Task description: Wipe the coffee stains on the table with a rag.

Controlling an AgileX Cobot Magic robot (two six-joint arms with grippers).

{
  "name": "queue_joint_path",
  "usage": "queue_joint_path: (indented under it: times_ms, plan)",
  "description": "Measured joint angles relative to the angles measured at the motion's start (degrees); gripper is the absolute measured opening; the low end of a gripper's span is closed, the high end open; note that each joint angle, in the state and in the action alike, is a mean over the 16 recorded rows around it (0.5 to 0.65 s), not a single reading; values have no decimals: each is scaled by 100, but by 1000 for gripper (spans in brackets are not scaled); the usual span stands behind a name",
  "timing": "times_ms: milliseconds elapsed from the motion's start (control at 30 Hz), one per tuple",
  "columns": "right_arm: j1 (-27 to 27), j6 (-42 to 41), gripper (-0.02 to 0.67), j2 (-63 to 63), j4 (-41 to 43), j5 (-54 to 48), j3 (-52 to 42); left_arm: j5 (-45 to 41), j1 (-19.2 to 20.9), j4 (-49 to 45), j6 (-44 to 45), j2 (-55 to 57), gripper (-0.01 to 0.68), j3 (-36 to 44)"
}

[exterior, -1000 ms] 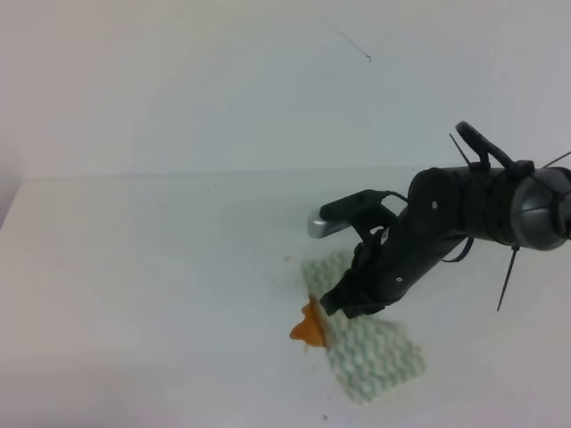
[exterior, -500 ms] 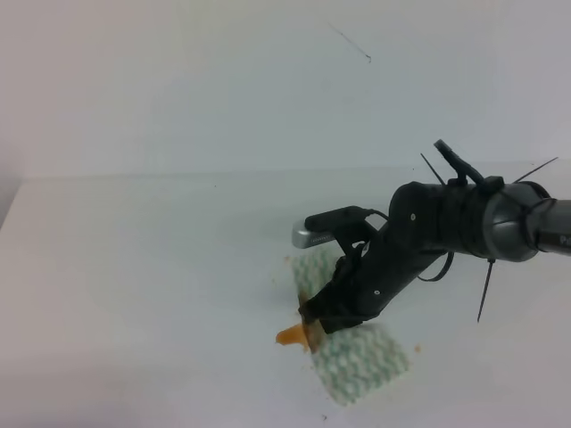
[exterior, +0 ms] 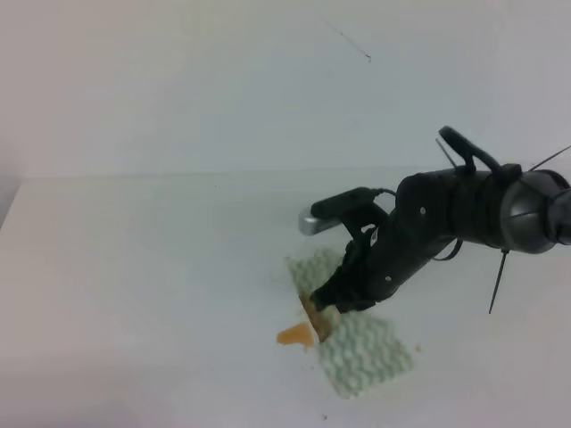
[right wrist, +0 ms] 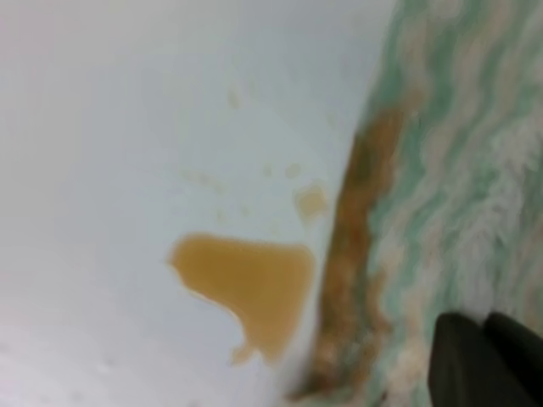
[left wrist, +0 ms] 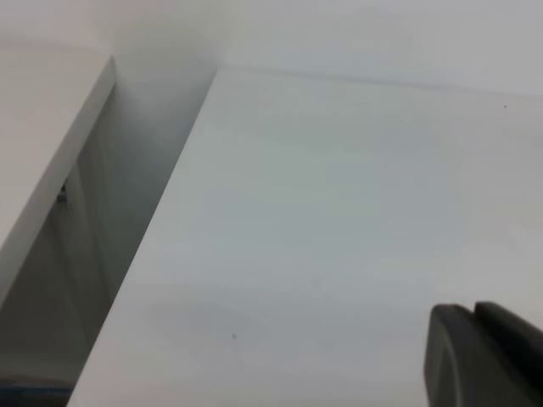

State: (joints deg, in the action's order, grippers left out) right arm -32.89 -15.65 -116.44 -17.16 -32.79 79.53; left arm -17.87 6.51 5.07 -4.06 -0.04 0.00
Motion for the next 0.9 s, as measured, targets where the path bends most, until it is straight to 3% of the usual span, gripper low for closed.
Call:
queue_joint_path:
  times_ms: [533,700,900]
  plan:
    - [-10,-1872,1,-16,-2534,-51,68,0,0,0,0,0,-3,0]
    - [-10,-1827,2,-295,-2384,-165,75,6,0,0,0,-9,-3,13]
    - [-6,-1132,3,-495,-1262,-338,80,6,0,0,0,-9,-3,13]
